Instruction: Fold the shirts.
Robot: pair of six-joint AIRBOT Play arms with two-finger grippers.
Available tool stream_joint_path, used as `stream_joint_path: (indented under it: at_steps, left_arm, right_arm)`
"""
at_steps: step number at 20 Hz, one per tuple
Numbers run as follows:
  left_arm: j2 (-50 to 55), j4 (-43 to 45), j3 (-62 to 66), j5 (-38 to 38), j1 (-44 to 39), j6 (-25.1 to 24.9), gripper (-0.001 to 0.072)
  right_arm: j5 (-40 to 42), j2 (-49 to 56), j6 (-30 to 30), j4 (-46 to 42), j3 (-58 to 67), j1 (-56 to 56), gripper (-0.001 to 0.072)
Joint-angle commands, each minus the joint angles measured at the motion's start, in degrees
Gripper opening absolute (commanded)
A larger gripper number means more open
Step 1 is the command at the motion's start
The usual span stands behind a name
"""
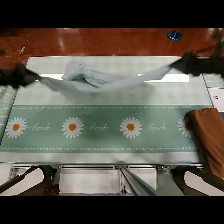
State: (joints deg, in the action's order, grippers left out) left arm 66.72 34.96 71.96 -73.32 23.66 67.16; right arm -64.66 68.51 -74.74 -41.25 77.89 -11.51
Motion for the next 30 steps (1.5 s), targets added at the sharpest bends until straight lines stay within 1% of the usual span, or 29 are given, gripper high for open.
stream_joint_path:
  at_steps: [1,4,6,8,10,11,13,14,16,17,19,21,22,24,26,28,30]
  left_arm:
    - [-7.15,-3.82,17.03,5.20,-0.17,-1.14,0.0020]
    - [-13.40,6.58,27.21,5.16,0.26,4.35,0.0020]
    - [-18.67,13.84,30.84,5.18,0.24,8.94,0.0021]
    - [-24.83,19.74,31.54,5.33,-0.35,10.84,0.0020]
    - [-30.69,29.73,31.54,5.31,-5.14,11.21,0.0020]
    - [-33.20,36.20,31.54,5.29,-9.40,12.74,0.0020]
    - [-37.16,48.85,31.52,3.69,-18.08,17.99,0.0020]
    - [-38.58,54.31,31.50,1.38,-21.55,20.22,0.0020]
    - [-39.80,63.52,31.43,-6.49,-26.56,24.00,0.0021]
    - [-39.56,65.88,30.82,-10.49,-28.24,24.22,0.0021]
    - [-39.06,66.47,25.75,-12.57,-29.86,24.28,0.0021]
    - [-37.92,66.42,17.33,-11.30,-29.75,25.83,0.0021]
    - [-36.89,66.40,12.24,-9.05,-29.75,26.88,0.0021]
    - [-33.99,66.40,2.25,-1.40,-29.75,29.99,0.0021]
    - [-28.79,65.09,-5.25,7.96,-29.75,34.86,0.0021]
    - [-20.92,62.05,-8.66,16.02,-29.75,35.85,0.0022]
    - [-10.91,59.84,-8.00,21.00,-29.75,35.82,0.0022]
  right_arm:
    - [-5.07,-6.80,-3.87,-10.64,19.30,0.24,0.0024]
    - [-10.32,-13.79,-4.76,-17.75,27.91,0.24,0.0024]
    - [-11.52,-19.85,-5.14,-20.65,29.07,0.24,0.0024]
    - [-12.63,-25.49,-6.47,-22.93,29.05,0.24,0.0024]
    - [-15.19,-30.05,-7.56,-24.41,29.05,0.24,0.0024]
    - [-17.05,-31.91,-8.72,-25.09,29.05,0.24,0.0024]
    - [-21.77,-34.18,-10.56,-25.44,29.05,0.24,0.0024]
    - [-24.63,-34.86,-11.52,-25.55,29.00,0.24,0.0024]
    - [-29.51,-35.10,-13.05,-26.08,28.87,0.20,0.0024]
    - [-30.47,-35.12,-13.75,-26.14,27.78,0.20,0.0024]
    - [-30.45,-35.12,-14.25,-25.18,23.50,0.20,0.0024]
    - [-27.56,-35.12,-13.53,-21.38,15.76,0.20,0.0024]
    - [-25.33,-35.10,-12.90,-20.02,11.39,0.20,0.0024]
    - [-19.08,-34.82,-11.17,-18.82,1.51,0.20,0.0024]
    - [-13.20,-32.50,-9.51,-18.78,-6.84,0.20,0.0024]
    - [-7.61,-27.41,-7.32,-18.71,-11.98,0.20,0.0024]
    - [-2.78,-19.63,-5.73,-18.36,-12.90,0.20,0.0024]
